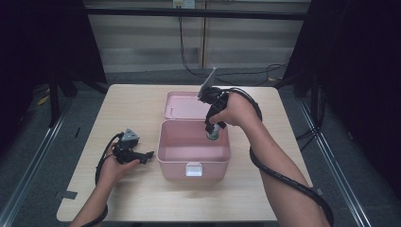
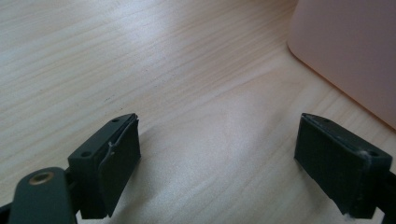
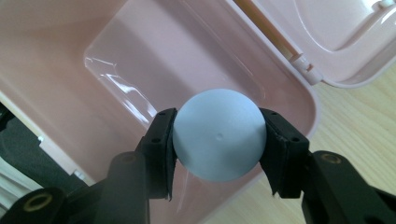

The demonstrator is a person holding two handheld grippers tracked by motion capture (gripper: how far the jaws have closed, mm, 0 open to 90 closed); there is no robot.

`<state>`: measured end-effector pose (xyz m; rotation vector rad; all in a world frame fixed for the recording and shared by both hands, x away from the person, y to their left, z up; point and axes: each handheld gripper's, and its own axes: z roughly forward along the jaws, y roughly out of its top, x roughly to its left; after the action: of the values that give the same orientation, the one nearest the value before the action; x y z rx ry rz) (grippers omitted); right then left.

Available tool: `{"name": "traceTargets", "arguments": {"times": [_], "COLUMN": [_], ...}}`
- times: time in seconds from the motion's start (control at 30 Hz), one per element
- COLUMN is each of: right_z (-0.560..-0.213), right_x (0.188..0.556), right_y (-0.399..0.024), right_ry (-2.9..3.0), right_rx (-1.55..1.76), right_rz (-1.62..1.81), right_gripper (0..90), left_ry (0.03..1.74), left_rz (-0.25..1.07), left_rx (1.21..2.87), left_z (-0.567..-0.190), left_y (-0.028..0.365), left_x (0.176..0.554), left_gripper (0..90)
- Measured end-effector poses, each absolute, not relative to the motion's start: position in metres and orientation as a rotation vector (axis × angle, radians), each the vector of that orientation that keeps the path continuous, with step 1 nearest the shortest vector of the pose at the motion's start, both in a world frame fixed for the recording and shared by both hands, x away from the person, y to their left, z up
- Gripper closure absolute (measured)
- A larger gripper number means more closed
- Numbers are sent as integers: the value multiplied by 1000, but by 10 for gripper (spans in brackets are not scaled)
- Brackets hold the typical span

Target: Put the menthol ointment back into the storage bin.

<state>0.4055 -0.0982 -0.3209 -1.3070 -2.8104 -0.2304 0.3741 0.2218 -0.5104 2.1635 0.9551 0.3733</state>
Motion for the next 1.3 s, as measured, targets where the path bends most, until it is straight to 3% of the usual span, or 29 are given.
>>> {"name": "traceTargets", "arguments": {"times": [1.3], "right_z": [-361], "right_x": [417], "right_y": [-99], "right_ry": [-2608], "right_rx": [-1634], "right_rz": [-217], "right_gripper": [512], "left_ry": [948], "left_rz": [372], "left_rx": [2168], "left_z": [-510], "left_y": [222], "left_x": [374], "left_gripper": [139]}}
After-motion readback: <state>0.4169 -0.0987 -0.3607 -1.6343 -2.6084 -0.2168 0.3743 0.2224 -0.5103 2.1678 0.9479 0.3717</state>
